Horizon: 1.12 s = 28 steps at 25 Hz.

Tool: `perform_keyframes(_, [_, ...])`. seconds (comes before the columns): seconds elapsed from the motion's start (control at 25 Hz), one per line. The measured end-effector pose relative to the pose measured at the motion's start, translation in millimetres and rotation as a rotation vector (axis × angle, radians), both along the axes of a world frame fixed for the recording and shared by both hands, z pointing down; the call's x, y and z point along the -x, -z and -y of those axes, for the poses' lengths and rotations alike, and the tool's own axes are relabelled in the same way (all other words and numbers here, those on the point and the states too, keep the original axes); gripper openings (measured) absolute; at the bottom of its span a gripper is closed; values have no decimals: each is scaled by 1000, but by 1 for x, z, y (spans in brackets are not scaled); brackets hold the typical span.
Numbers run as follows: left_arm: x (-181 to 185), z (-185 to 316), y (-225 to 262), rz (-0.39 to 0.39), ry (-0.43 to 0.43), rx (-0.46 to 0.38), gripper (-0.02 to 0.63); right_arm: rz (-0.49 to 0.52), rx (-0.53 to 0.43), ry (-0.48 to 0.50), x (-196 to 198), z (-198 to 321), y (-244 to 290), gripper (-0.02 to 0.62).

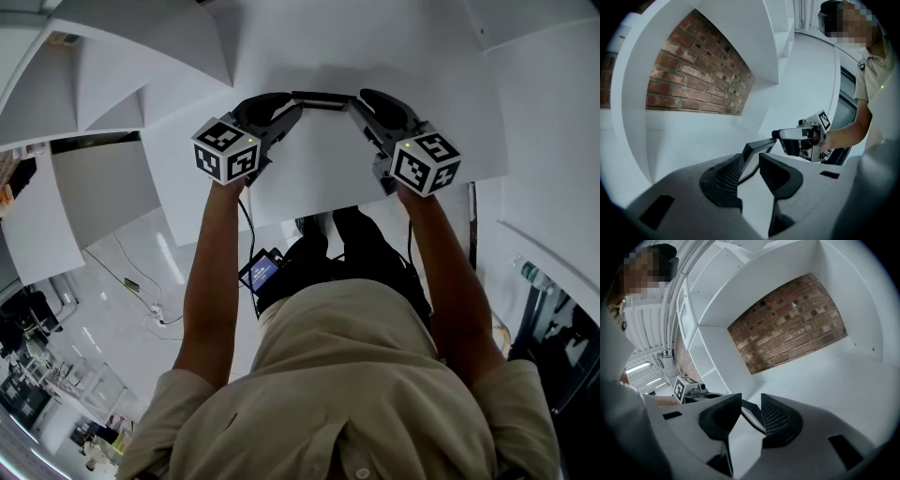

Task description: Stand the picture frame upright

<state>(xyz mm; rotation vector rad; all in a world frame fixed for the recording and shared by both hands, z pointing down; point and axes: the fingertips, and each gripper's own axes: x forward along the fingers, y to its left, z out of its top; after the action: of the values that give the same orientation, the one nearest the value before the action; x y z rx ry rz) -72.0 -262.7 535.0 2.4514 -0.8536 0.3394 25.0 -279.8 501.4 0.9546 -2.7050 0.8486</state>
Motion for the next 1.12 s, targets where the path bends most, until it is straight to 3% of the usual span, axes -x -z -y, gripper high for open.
perform_keyframes(0.32, [19, -6, 15, 29, 23, -22, 101, -12, -36, -8, -6, 1, 17, 120])
perform_keyframes(0.72, [40, -38, 70, 87, 58, -104, 101, -31, -167, -31, -21, -18, 78, 118])
perform_keyframes(0.92, [56, -61, 105, 87, 87, -150, 101, -52, -225, 17, -7, -45, 114, 44])
perform_keyframes(1.12, [64, -90, 146, 80, 97, -206, 94, -81, -273, 96, 11, -82, 148, 14])
